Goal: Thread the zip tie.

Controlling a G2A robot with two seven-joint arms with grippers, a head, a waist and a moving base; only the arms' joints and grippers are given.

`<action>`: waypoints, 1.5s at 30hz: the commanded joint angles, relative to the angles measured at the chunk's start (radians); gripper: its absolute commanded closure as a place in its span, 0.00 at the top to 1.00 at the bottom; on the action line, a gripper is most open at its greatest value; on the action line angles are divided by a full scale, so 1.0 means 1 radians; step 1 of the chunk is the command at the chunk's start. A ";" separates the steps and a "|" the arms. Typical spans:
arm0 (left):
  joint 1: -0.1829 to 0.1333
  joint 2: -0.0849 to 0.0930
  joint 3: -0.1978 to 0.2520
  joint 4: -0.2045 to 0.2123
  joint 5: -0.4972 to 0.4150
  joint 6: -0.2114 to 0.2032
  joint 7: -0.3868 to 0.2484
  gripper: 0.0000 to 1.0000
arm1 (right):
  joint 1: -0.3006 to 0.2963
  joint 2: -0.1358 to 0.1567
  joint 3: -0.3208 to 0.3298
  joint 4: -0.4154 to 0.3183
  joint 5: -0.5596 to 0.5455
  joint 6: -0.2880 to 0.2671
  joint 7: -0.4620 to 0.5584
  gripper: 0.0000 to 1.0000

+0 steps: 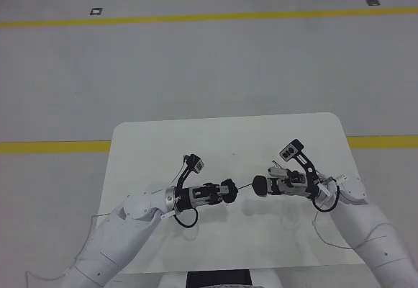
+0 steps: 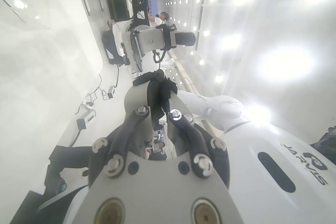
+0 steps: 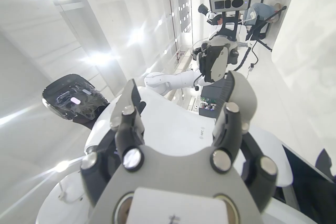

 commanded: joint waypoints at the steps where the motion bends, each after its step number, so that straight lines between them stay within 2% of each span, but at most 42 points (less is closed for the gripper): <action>1: 0.000 0.000 0.000 0.000 0.000 0.000 0.000 0.00 | 0.003 -0.002 -0.004 -0.001 -0.005 0.002 0.000 0.32; 5: 0.000 0.000 0.000 0.000 0.000 0.000 0.000 0.00 | 0.008 -0.005 -0.009 0.001 -0.015 0.005 -0.002 0.26; 13: 0.000 0.000 0.000 0.000 0.000 0.000 0.000 0.00 | 0.011 -0.008 -0.010 0.013 -0.030 0.011 -0.005 0.23; 19: 0.000 0.000 0.000 0.000 0.000 0.000 0.000 0.00 | 0.008 -0.009 -0.005 0.017 -0.039 0.013 -0.003 0.11; 29: 0.000 0.000 0.000 0.000 0.000 0.000 0.000 0.00 | 0.004 -0.011 0.001 0.017 -0.052 0.020 0.000 0.07; 31: 0.000 0.000 0.000 0.000 0.000 0.000 0.000 0.00 | 0.004 -0.011 0.002 0.017 -0.054 0.021 0.000 0.00; 45: 0.000 0.000 0.000 0.000 0.000 0.000 0.000 0.00 | 0.001 -0.015 0.002 0.013 -0.075 0.013 -0.003 0.00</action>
